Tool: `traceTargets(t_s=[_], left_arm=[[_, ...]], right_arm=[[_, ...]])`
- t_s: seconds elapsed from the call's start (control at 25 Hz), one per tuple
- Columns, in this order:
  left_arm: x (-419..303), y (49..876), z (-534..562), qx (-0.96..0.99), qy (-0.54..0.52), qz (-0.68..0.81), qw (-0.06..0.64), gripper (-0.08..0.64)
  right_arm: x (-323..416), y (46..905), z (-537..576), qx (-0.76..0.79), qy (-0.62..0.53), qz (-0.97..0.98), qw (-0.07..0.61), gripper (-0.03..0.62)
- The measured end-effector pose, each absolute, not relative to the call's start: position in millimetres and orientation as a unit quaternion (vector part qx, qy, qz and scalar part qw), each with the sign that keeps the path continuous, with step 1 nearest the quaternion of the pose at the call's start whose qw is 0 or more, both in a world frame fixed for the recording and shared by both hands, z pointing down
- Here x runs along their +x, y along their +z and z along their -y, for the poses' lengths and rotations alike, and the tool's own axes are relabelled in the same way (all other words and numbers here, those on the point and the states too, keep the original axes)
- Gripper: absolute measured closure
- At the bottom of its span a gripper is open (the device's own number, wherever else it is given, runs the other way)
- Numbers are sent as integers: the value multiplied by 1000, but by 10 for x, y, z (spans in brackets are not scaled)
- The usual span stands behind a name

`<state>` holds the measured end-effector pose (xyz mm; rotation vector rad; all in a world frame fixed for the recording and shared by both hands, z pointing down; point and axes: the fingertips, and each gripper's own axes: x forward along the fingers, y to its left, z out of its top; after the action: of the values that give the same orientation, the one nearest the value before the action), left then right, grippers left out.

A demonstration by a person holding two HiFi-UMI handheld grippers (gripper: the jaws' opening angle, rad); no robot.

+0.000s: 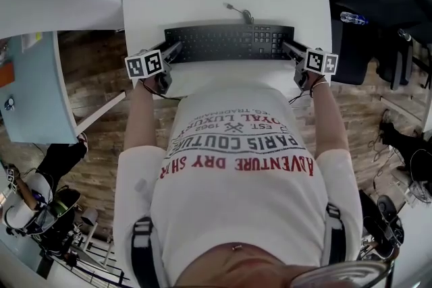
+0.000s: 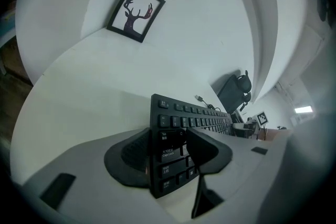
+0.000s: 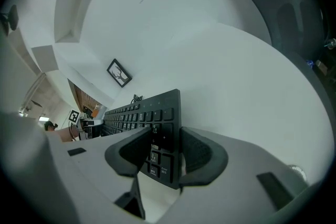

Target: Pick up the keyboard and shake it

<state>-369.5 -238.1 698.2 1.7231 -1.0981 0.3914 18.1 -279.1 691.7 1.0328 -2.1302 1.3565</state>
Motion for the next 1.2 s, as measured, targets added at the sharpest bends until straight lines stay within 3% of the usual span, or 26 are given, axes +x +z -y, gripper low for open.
traceTargets(t_s=[0.2, 0.52, 1.2], left_arm=[[-3654, 6896, 2372, 715, 164, 450, 509, 333], [-3764, 6449, 2630, 749, 133, 470, 448, 333], [-3825, 4440, 3387, 837, 2, 521, 166, 333]], right_arm=[[174, 6878, 2790, 369, 475, 771, 211, 400], [66, 6439, 3090, 373, 419, 807, 185, 401], [18, 4370, 3981, 396, 99, 912, 36, 400]])
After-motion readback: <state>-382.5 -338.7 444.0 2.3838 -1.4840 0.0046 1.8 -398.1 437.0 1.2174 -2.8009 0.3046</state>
